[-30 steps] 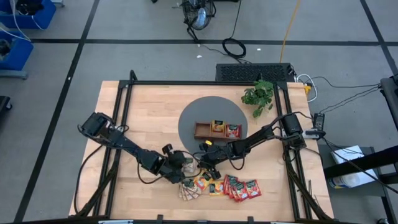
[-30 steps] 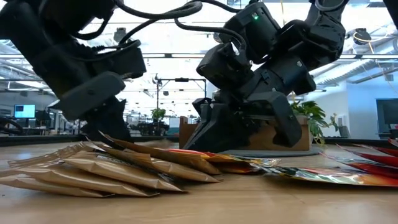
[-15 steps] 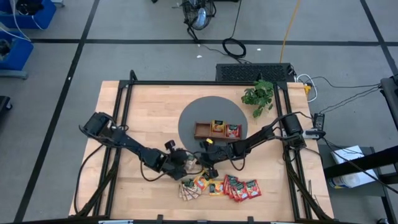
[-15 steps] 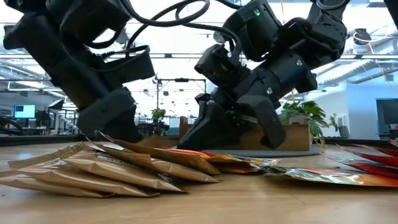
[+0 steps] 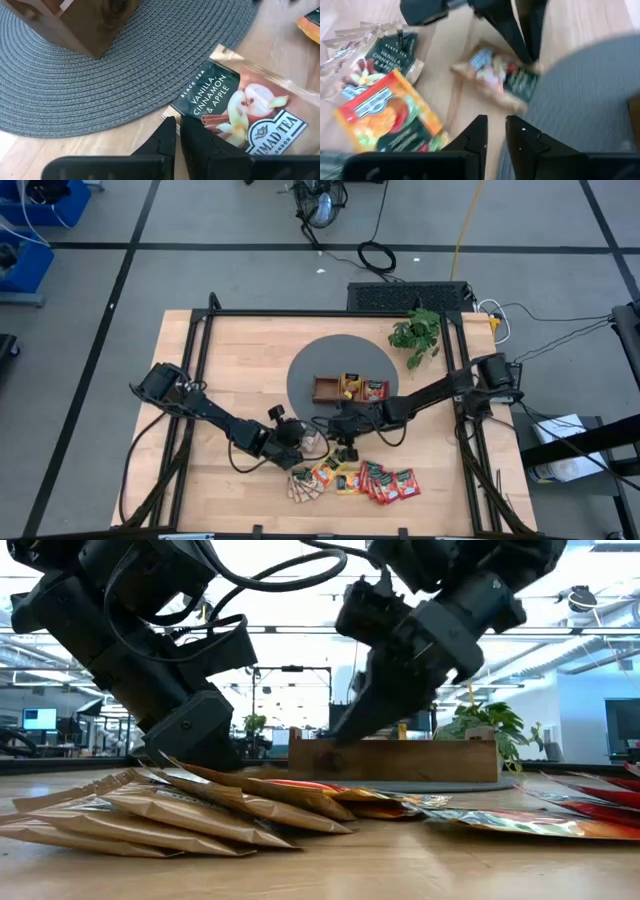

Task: Pick & Place Tea
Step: Put the brown tea bag to the left section into the wooden organizer

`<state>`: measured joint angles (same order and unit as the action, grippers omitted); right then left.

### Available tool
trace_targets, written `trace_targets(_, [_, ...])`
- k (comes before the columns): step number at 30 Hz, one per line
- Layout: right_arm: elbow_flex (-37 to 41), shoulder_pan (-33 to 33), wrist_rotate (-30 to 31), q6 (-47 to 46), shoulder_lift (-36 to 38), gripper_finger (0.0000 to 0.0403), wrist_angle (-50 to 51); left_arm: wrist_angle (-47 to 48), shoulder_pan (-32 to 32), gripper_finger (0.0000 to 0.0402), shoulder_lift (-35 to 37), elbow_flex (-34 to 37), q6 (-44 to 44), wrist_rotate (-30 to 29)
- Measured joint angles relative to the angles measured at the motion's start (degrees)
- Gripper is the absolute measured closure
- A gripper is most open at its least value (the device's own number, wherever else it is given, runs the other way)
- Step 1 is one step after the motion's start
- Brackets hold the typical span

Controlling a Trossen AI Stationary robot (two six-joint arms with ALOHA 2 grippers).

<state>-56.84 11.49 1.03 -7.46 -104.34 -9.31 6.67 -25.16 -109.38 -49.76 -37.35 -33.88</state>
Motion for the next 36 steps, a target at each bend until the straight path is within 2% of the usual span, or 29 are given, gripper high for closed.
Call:
trace_targets(2, [0.0,-1.4,-2.3,-4.8,1.1,0.0332,2.8,0.1,0.0,0.0367,0.0,0.0,-1.0,0.0])
trace_targets(6, [0.0,-5.1,-13.3,-16.9,0.4,0.0318,2.2,0.1,-0.5,0.0367,-0.1,0.0,-1.8,-0.8])
trace_targets(11, [0.0,-7.4,-18.8,-24.0,-3.5,0.0306,-2.8,-0.3,-1.0,0.0367,-0.1,0.0,-1.6,-2.1])
trace_targets(16, [0.0,-8.9,-19.3,-27.9,-7.4,0.0305,-6.4,-1.8,-1.9,0.0367,-1.6,0.3,-2.9,-3.3])
trace_targets(22, [-0.1,-10.6,-19.2,-30.9,-9.0,0.0305,-12.9,-4.7,-2.7,0.0367,-4.5,0.3,-2.1,-7.5])
trace_targets(36, [-0.1,-7.9,-20.4,-33.2,-8.9,0.0305,-8.5,-5.3,-3.0,0.0367,-4.2,0.5,-2.2,-8.4])
